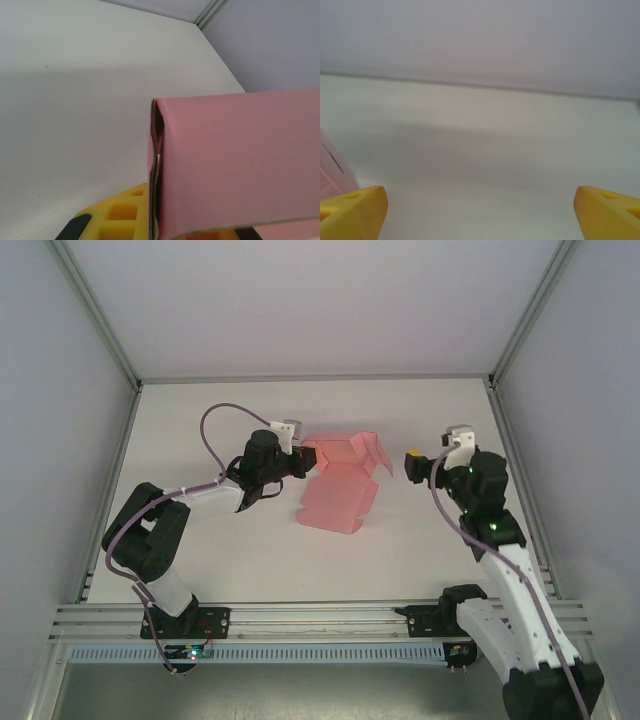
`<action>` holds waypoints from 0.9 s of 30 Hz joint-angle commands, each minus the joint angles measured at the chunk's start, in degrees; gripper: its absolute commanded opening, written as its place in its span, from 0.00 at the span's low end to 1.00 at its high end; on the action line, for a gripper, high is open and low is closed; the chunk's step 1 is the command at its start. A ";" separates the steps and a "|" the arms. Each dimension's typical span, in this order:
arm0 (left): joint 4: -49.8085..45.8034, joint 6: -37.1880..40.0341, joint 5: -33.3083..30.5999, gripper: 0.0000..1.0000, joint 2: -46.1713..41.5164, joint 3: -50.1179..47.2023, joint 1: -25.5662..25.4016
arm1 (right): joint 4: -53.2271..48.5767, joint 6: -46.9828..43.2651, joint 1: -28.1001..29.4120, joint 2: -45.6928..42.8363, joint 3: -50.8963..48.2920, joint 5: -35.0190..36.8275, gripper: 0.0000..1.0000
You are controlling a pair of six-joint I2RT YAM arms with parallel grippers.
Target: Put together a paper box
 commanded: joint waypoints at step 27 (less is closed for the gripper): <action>1.17 -0.40 1.16 0.01 -0.97 0.68 0.70 | 7.47 -1.72 6.53 18.60 4.11 -29.64 0.59</action>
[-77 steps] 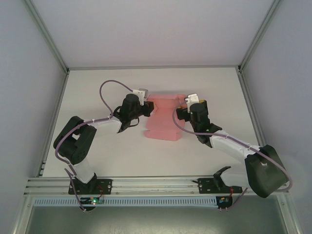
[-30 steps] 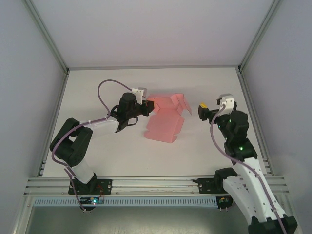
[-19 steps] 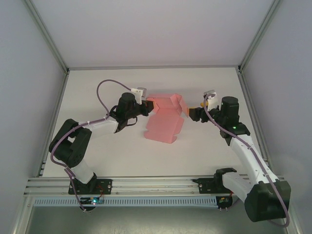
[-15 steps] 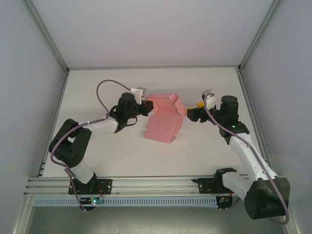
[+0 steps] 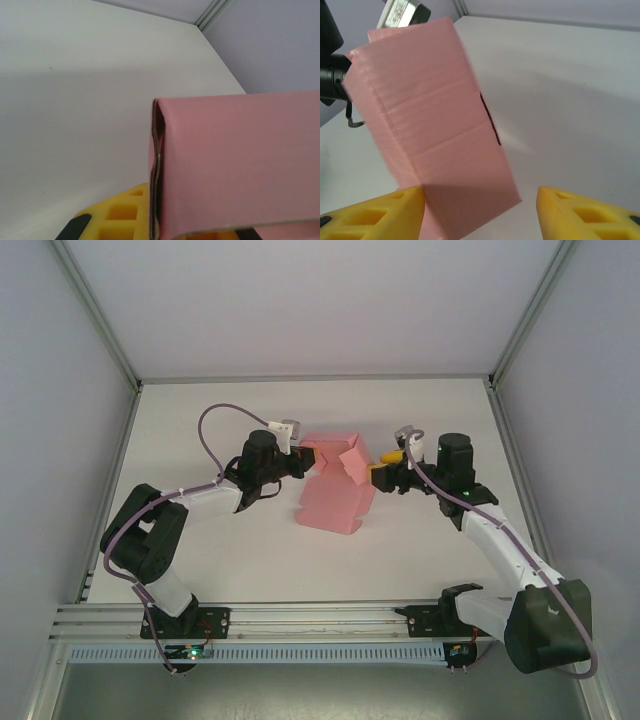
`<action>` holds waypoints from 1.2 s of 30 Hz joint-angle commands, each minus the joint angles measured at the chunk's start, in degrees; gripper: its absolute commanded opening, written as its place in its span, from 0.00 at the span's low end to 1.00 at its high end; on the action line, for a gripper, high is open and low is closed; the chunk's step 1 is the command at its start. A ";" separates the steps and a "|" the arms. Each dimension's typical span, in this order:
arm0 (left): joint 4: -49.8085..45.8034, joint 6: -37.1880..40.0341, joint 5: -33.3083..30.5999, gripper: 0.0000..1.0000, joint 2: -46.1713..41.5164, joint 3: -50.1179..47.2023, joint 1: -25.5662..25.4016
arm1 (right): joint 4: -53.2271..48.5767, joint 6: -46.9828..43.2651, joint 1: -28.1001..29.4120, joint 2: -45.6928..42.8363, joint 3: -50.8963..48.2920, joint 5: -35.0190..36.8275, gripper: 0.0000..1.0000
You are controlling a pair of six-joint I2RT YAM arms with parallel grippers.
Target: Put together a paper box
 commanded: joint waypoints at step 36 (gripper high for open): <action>-11.94 -3.15 -10.63 0.00 -2.36 5.01 -2.86 | 9.08 -2.95 25.35 16.17 13.50 76.55 0.05</action>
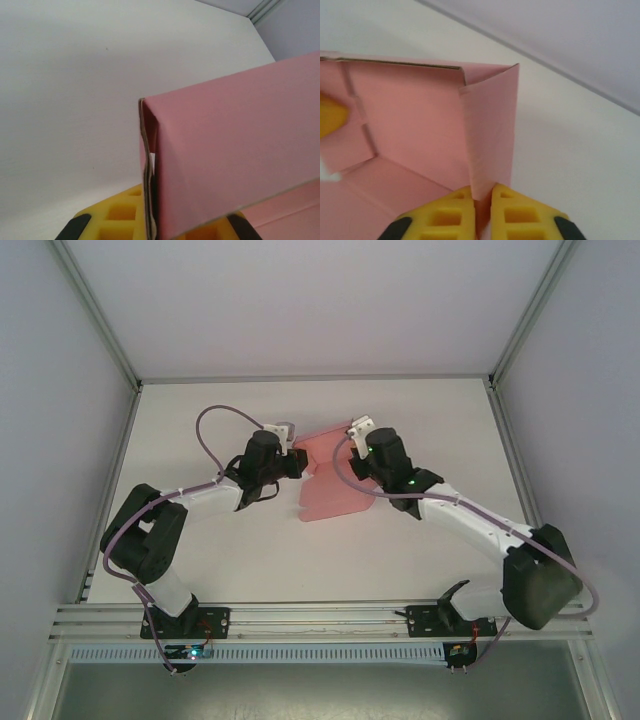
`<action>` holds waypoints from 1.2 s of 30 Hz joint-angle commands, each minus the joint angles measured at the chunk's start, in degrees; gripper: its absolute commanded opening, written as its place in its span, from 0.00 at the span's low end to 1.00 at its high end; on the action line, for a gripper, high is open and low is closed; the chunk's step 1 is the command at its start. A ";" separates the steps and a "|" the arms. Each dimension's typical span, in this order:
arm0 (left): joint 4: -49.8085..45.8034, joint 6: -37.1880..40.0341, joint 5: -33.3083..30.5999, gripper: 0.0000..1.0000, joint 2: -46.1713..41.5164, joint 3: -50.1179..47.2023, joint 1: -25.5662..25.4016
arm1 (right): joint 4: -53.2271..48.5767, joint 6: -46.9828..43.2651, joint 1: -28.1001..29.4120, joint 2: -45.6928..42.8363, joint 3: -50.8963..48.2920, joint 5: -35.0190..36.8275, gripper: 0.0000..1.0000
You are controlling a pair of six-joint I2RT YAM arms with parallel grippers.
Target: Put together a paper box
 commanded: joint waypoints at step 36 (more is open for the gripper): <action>-38.70 -14.74 -13.91 0.00 1.36 17.52 -3.02 | 7.90 -0.25 -6.02 11.23 6.63 3.13 0.16</action>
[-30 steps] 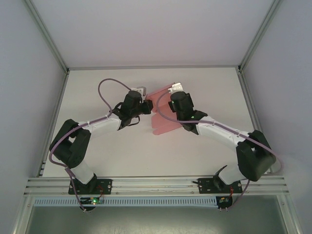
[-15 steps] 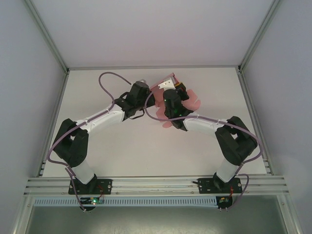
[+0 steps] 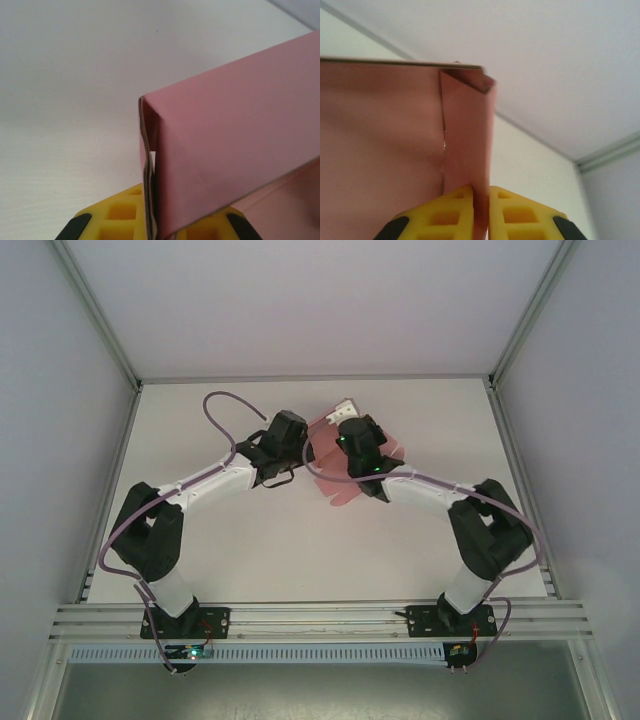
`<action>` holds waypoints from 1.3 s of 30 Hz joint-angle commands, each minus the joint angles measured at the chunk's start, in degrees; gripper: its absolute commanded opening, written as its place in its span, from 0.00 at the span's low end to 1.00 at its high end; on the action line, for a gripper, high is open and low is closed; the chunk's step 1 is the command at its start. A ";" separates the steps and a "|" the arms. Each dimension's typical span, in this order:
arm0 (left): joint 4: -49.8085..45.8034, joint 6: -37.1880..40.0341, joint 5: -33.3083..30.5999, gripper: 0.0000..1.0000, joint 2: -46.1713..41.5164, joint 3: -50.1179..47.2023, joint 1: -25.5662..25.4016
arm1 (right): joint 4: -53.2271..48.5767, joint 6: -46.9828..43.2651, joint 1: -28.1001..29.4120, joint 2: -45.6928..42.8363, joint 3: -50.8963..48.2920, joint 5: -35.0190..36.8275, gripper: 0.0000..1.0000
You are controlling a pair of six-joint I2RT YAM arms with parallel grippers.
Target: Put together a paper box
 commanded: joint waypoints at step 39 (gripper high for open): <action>-26.94 99.92 17.34 0.00 1.57 16.29 5.89 | -21.80 27.09 -24.17 -52.15 -21.26 -47.71 0.98</action>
